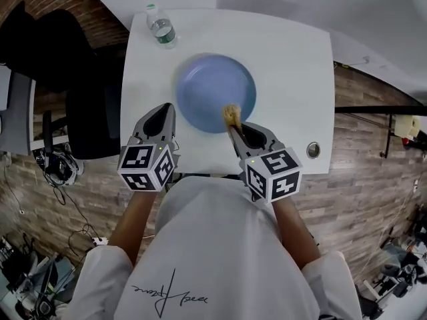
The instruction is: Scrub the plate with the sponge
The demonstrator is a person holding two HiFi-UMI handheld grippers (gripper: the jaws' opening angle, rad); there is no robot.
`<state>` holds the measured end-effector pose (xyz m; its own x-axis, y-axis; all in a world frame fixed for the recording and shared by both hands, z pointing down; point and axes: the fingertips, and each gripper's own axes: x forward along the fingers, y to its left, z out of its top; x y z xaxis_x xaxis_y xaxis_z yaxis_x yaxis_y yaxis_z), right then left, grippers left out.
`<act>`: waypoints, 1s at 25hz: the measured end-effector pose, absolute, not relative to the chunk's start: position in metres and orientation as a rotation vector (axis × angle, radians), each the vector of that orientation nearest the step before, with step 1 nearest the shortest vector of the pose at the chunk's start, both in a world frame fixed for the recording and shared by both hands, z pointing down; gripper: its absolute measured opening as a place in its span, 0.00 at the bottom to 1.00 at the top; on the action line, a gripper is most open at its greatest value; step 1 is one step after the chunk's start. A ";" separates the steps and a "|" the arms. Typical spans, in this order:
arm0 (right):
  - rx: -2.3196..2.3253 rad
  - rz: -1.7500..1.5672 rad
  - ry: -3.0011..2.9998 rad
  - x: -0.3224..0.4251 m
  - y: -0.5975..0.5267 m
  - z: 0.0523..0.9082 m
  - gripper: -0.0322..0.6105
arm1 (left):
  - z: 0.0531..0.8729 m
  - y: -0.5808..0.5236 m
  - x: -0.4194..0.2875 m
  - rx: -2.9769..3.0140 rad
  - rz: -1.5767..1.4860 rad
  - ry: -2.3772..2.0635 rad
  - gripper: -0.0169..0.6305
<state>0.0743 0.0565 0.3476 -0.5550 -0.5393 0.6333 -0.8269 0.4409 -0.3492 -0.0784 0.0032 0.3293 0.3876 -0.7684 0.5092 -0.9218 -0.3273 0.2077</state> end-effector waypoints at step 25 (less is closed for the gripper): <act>1.340 0.966 -1.951 0.100 -0.027 0.427 0.11 | 0.446 -0.034 -0.083 2.004 0.596 -1.174 0.19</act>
